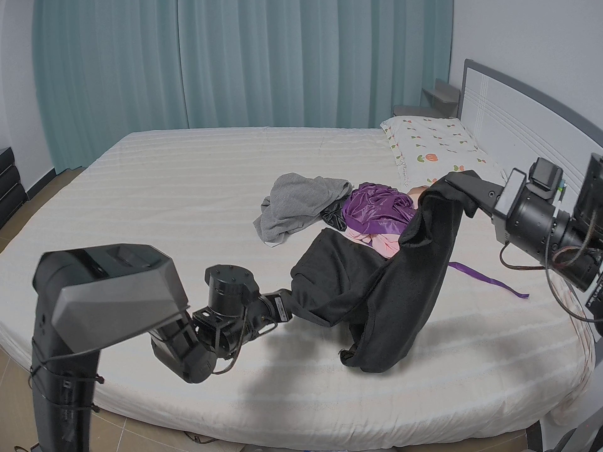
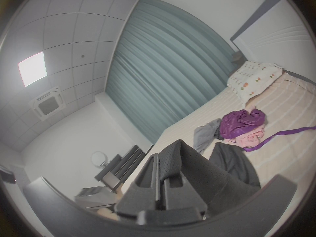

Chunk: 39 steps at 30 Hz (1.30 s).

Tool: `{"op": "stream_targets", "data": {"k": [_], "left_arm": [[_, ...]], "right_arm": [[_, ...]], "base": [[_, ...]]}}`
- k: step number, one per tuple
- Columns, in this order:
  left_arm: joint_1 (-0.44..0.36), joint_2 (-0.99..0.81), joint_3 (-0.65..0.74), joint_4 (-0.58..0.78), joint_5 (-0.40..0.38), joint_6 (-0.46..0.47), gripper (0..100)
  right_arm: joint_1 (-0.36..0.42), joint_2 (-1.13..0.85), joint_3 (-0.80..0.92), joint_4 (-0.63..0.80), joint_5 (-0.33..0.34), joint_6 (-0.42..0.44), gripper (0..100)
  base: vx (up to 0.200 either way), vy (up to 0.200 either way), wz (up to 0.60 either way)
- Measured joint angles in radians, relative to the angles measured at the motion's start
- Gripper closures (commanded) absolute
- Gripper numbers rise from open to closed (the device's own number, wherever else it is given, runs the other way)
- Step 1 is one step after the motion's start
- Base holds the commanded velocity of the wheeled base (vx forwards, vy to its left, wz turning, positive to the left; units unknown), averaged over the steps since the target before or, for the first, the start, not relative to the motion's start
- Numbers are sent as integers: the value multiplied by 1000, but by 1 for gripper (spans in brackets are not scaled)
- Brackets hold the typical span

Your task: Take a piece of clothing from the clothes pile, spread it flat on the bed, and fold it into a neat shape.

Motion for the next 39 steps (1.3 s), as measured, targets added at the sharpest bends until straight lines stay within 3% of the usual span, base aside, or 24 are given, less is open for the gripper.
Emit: {"op": "stream_targets", "data": {"k": [9,15,23,31,39], "left_arm": [[45,-286,-54,209,83,-41,100],[78,-436,-101,308,102,-96,100],[88,-508,-1,322,113,-190,100],[55,-493,123,321,115,-325,100],[33,-473,241,303,113,-401,100]], "right_arm": [[-148,174,-133,-89,-90,26,100],[-200,205,-201,-102,-115,31,100],[-200,239,-30,-113,-96,54,100],[-168,287,94,-117,-92,208,100],[-100,352,177,-164,-123,188,100]], "base": [[0,0,0],[0,0,0],[0,0,0],[0,0,0],[0,0,0]]}}
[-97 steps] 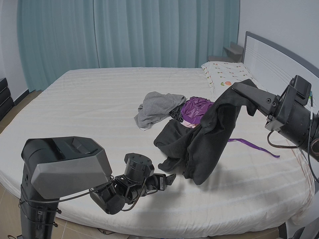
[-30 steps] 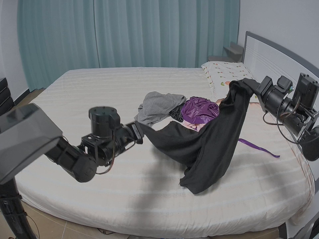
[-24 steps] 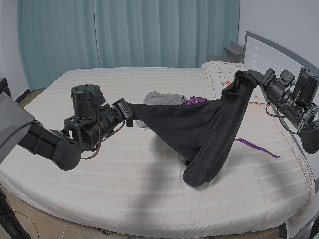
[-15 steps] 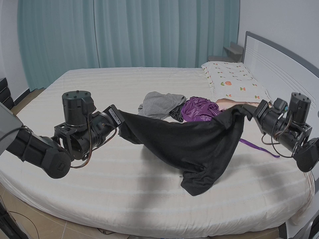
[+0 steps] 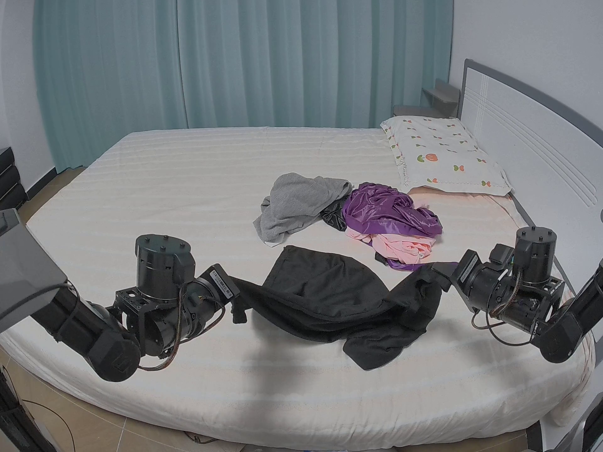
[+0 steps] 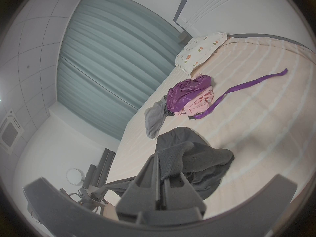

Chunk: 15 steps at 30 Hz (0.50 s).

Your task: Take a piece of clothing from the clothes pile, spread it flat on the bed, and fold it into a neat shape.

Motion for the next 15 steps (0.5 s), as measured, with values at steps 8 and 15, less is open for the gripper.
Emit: {"op": "stream_targets", "data": {"k": [8,15], "left_arm": [[-12,11,85,-64,2,-9,100],[-15,7,116,-70,0,-13,100]], "right_arm": [[20,11,79,-78,-9,-35,100],[51,-15,102,-82,-19,-42,100]], "base": [[0,0,0],[-86,0,0]]}}
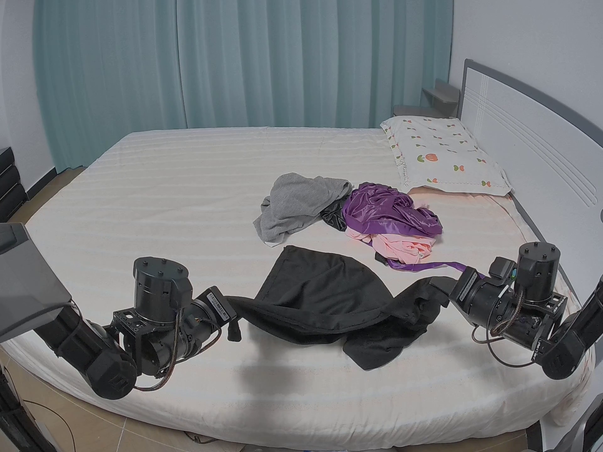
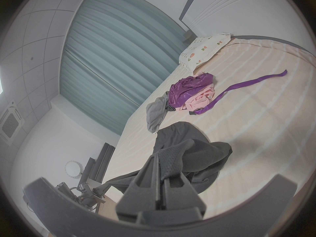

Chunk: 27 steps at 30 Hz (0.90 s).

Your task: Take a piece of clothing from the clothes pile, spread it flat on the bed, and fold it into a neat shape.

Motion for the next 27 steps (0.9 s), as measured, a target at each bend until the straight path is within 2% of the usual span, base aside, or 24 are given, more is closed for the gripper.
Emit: {"op": "stream_targets", "data": {"k": [6,27], "left_arm": [[0,3,3,0,-1,-28,100],[11,5,-12,-1,4,-41,100]], "right_arm": [[4,-15,8,0,-3,-2,100],[8,-27,10,-1,-15,-4,100]], "base": [[-200,0,0],[0,0,0]]}}
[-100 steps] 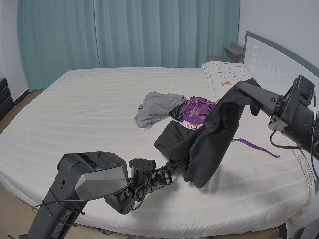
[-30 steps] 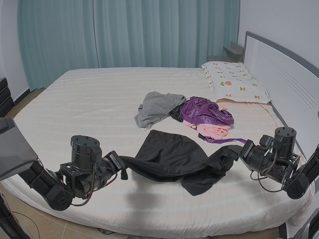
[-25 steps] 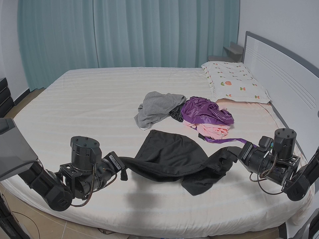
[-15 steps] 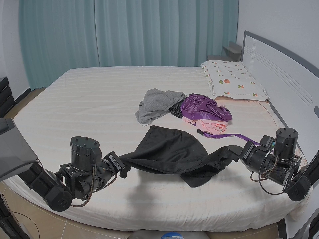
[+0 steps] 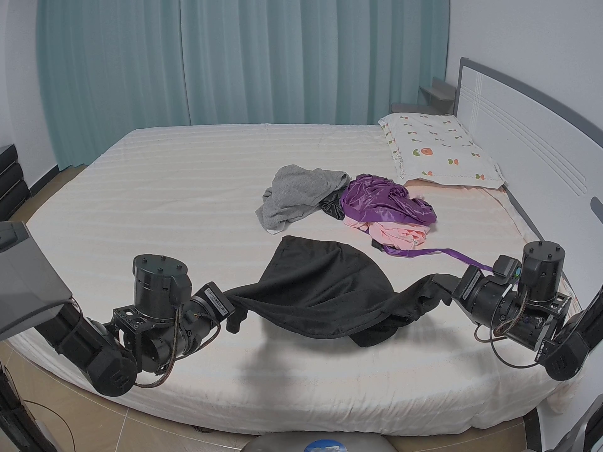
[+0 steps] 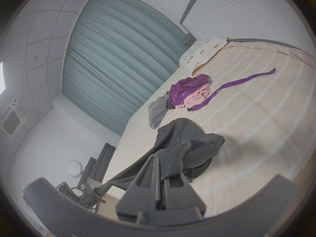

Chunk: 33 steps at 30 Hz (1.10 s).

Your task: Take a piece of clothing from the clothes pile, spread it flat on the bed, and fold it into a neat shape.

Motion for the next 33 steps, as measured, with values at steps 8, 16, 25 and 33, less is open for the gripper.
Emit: {"op": "stream_targets", "data": {"k": [8,16,25,33], "left_arm": [[0,-11,3,10,-10,-12,100],[-6,-14,5,11,-10,-13,100],[-15,-34,15,8,-9,-13,100],[-33,-37,30,7,-9,-62,100]], "right_arm": [[1,-1,-2,-1,-43,-36,100],[1,-1,-7,-3,-49,-40,100],[7,-1,-11,-3,-51,-41,100],[11,-16,-6,-18,-50,-67,100]], "base": [[0,200,0],[0,200,0],[0,200,0],[0,200,0]]}}
